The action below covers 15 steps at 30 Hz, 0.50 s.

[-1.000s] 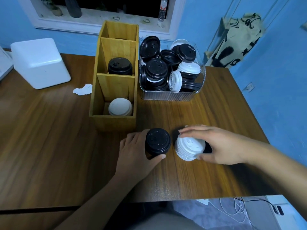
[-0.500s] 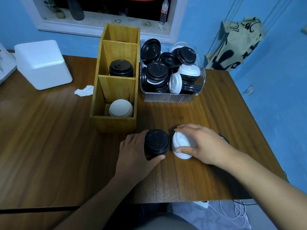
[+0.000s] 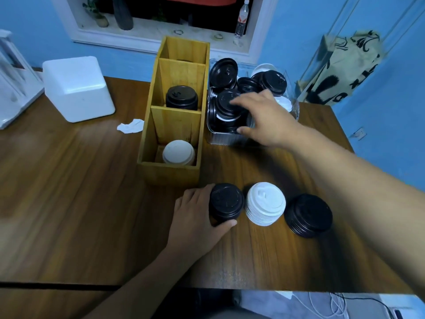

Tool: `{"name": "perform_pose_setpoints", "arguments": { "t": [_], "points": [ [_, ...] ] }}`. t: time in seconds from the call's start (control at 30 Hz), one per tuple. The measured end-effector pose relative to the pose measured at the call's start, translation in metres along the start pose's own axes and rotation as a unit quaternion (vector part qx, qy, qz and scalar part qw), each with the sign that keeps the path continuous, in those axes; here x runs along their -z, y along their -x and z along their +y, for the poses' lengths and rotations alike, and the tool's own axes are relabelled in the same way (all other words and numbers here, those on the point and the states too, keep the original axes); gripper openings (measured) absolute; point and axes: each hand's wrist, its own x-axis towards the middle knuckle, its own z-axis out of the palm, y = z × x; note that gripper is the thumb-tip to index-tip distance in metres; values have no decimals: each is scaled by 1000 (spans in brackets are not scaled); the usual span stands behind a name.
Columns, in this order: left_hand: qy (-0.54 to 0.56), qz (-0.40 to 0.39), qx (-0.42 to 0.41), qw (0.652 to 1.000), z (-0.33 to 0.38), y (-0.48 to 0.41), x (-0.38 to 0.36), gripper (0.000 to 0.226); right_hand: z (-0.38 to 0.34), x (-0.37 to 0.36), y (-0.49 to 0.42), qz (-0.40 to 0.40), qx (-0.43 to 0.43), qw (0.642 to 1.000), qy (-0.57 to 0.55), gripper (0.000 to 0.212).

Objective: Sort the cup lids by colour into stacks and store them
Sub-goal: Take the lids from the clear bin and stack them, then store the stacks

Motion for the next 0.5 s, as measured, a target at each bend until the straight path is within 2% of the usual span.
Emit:
{"name": "perform_pose_setpoints", "arguments": {
  "t": [0.1, 0.23, 0.43, 0.5],
  "points": [
    [-2, 2, 2, 1000, 0, 0, 1, 92, 1, 7, -35, -46, 39, 996, 70, 85],
    [8, 3, -2, 1000, 1, 1, 3, 91, 2, 9, -60, -94, 36, 989, 107, 91],
    [11, -4, 0, 1000, 1, 1, 4, 92, 9, 5, -72, -95, 3, 995, 24, 60],
    [12, -2, -1, 1000, 1, 1, 4, 92, 9, 5, -72, -95, -11, 995, 12, 61]
  ]
}}
